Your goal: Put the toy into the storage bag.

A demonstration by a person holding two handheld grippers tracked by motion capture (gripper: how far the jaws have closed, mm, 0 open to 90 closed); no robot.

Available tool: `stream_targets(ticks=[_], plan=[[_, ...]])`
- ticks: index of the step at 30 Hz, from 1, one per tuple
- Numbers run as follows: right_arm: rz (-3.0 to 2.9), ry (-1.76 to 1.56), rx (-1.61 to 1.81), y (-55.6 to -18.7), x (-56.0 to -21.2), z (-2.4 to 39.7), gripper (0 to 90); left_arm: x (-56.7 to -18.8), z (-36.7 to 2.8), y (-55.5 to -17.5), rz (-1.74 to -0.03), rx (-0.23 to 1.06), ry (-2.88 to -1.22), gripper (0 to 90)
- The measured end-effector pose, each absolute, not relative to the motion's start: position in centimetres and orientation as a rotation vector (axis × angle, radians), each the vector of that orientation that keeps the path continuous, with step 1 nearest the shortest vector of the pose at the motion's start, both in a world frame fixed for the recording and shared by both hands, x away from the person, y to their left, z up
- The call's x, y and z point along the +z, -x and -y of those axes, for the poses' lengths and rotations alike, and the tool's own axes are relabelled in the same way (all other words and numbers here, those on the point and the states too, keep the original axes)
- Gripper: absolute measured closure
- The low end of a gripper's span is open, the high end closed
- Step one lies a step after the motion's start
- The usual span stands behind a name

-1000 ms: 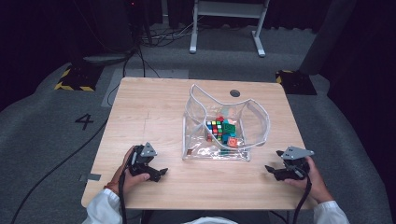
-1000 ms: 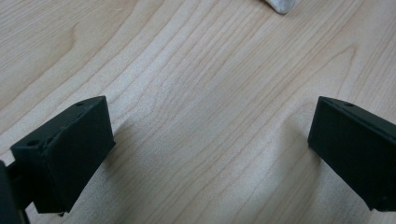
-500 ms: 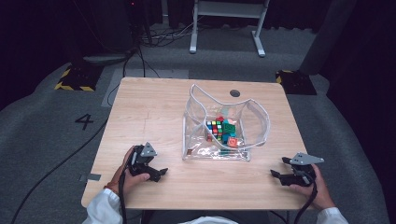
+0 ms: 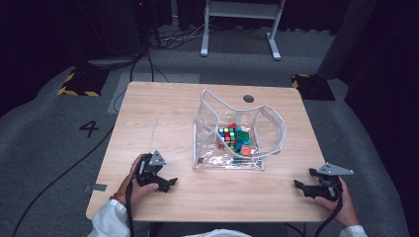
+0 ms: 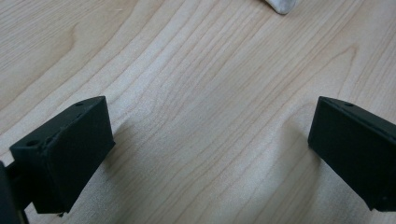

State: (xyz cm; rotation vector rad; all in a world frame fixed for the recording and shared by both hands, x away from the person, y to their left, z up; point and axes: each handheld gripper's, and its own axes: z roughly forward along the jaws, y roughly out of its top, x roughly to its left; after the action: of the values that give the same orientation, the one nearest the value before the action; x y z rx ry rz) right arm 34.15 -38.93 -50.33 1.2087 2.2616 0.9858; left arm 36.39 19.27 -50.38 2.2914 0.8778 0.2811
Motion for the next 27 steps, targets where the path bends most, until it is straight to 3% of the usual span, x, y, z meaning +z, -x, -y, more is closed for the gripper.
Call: stream_targets(ticks=[27], plan=[[-2.24,-1.235,0.984,-34.33,-50.38,38.83,14.2,-50.39,-19.24,-36.36,-0.881,0.285,-2.288,0.2]])
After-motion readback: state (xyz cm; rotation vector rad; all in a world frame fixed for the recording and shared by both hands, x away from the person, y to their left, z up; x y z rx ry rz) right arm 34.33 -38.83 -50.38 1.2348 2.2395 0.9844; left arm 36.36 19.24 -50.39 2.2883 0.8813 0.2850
